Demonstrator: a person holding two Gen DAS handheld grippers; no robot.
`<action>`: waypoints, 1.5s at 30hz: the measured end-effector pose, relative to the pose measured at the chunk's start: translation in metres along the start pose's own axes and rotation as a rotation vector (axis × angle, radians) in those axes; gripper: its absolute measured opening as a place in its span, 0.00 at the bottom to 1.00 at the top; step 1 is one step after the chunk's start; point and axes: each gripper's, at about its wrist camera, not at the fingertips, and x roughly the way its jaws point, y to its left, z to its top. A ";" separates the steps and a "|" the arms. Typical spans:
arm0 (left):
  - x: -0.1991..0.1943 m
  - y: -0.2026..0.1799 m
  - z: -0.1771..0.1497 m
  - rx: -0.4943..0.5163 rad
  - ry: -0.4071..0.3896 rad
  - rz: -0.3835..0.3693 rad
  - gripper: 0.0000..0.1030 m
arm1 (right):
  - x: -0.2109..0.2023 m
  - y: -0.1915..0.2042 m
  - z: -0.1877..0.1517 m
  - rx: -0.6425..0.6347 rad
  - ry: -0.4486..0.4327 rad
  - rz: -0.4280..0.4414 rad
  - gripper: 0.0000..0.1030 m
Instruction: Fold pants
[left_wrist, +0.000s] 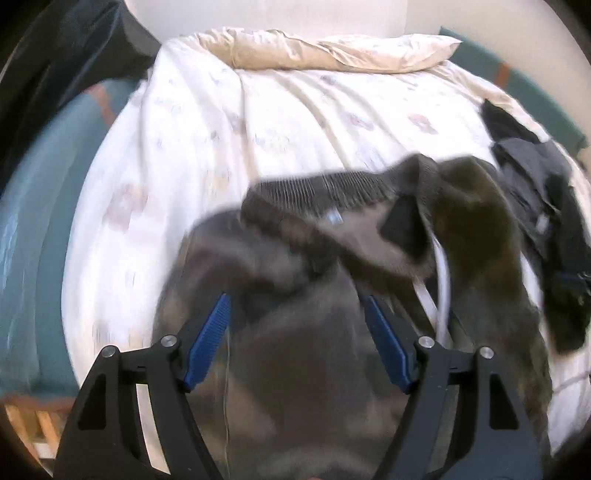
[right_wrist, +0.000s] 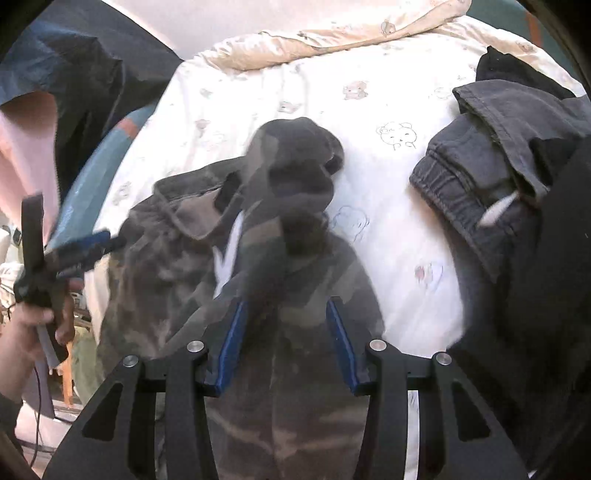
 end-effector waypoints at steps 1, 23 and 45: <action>0.015 -0.006 0.008 0.027 0.028 0.010 0.70 | 0.005 -0.003 0.003 0.006 0.003 -0.001 0.46; 0.018 0.092 0.015 -0.020 0.054 0.342 0.05 | 0.036 -0.017 0.097 -0.081 -0.071 -0.122 0.46; -0.027 0.104 0.005 -0.183 -0.226 0.176 0.04 | 0.021 0.062 0.159 -0.308 -0.297 -0.157 0.08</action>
